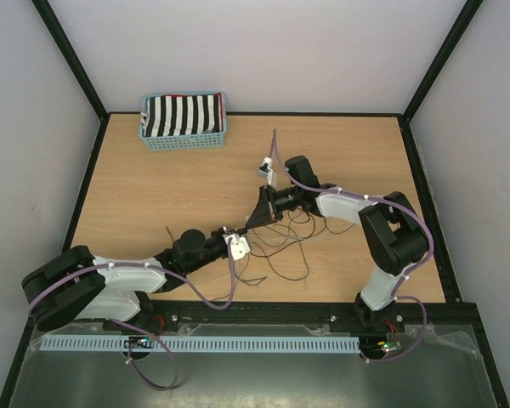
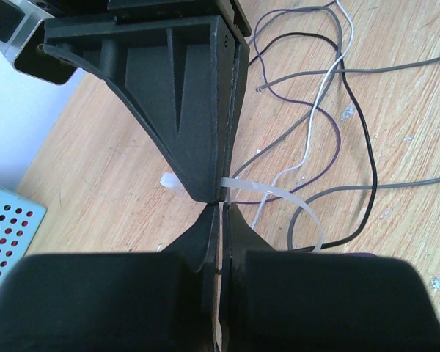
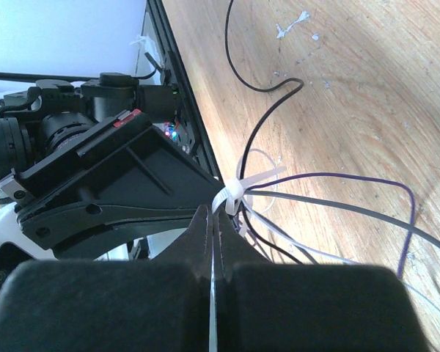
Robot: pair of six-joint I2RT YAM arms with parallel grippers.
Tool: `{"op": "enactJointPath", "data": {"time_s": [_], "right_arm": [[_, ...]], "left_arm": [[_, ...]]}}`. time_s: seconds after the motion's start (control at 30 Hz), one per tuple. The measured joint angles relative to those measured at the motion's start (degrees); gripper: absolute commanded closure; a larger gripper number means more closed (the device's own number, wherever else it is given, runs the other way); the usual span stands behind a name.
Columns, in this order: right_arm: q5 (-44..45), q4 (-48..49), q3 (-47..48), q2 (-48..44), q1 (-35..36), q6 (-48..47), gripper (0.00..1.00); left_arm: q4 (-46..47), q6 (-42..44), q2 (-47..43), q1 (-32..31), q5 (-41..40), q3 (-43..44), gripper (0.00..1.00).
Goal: Zip-tie the wires
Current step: Tie the cable at the center of the board.
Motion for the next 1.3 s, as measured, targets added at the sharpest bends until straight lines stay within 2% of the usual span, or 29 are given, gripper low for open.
{"op": "enactJointPath", "data": {"time_s": [0.5, 0.83, 0.93, 1.07, 1.17, 1.3], "right_arm": [[-0.11, 1.31, -0.09, 0.50, -0.37, 0.98, 1.00], [0.37, 2.51, -0.85, 0.50, -0.52, -0.17, 1.00], [0.39, 2.62, -1.38, 0.48, -0.39, -1.05, 1.00], [0.44, 2.58, -2.05, 0.48, -0.39, -2.21, 1.00], [0.55, 2.58, -2.34, 0.46, -0.37, -3.15, 1.00], [0.79, 2.56, -2.69, 0.26, -0.37, -4.35, 1.00]], "left_arm": [[0.96, -0.87, 0.72, -0.02, -0.20, 0.00, 1.00], [3.13, -6.19, 2.16, 1.86, -0.37, -0.13, 1.00], [3.54, -9.33, -0.46, 3.76, -0.83, -1.42, 0.92], [1.99, -16.17, -6.75, 6.80, -2.29, -2.49, 0.76], [-7.45, -24.06, -13.07, 11.72, -0.59, 0.02, 0.65], [-16.22, -34.42, -17.81, 20.59, 5.49, 4.13, 0.57]]}}
